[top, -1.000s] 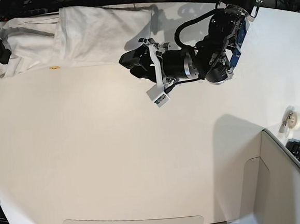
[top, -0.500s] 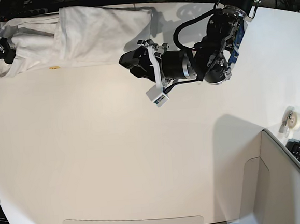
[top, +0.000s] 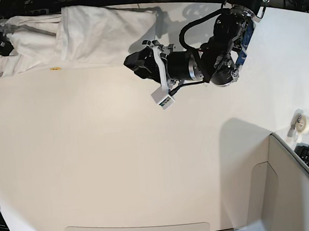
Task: Layout the t-shirt on the table in an organized manner, then fold the t-shirt properly
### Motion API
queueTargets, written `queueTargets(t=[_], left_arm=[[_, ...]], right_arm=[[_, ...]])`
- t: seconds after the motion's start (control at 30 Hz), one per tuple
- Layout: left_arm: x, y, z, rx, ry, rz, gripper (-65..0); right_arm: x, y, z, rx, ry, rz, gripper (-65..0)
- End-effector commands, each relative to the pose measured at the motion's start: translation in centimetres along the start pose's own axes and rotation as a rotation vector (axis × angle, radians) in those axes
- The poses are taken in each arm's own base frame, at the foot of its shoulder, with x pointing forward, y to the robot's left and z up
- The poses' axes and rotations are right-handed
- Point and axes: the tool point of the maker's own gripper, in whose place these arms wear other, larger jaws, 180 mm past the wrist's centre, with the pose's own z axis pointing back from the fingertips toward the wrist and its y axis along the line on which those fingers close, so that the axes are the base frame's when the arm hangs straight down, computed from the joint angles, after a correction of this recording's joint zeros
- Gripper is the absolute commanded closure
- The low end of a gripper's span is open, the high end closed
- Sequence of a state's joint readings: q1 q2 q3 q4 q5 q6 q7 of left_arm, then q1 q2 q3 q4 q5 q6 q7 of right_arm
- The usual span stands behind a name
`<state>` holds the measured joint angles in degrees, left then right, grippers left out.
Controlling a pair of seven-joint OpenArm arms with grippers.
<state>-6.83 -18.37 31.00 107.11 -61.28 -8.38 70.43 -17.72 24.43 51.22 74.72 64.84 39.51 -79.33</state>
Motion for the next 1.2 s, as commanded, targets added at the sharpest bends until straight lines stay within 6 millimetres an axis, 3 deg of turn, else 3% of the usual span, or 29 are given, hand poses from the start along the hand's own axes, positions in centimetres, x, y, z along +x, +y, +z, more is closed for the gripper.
queueTargets(t=[0.0,0.13,0.4,0.53,0.8,0.97,1.07,1.17], left_arm=[[0.6,0.0,0.9,0.001,-0.018,-0.021,-19.7],[-2.4,1.8,1.9,0.054,0.047,0.014,-13.6],[-8.9,6.8,6.8,0.231,0.114,0.177,-4.7],[-12.9,9.0,7.9,0.379,0.201,0.176,-1.3],[-18.4,10.7,5.9,0.536,0.316,0.102,0.0],[-19.6,10.7,3.9,0.534,0.338,0.129,0.0],[-20.3,10.8,3.3,0.529,0.348,0.158,0.0],[-19.6,11.6,3.1,0.536,0.347,0.148,0.0]], right_arm=[[0.8,-0.1,0.6,-0.014,0.001,0.036,0.0],[2.0,0.3,0.3,-0.004,-0.028,0.045,0.0],[5.8,0.0,1.8,-0.018,-0.143,0.057,0.0],[7.3,1.4,2.1,-0.013,-0.179,0.114,0.0],[8.2,8.9,2.3,0.020,-0.271,0.326,0.0],[7.9,14.5,1.8,0.079,-0.298,0.461,0.0],[6.8,18.5,1.0,0.148,-0.287,0.544,0.0],[5.1,21.3,-0.8,0.239,-0.251,0.554,0.0]])
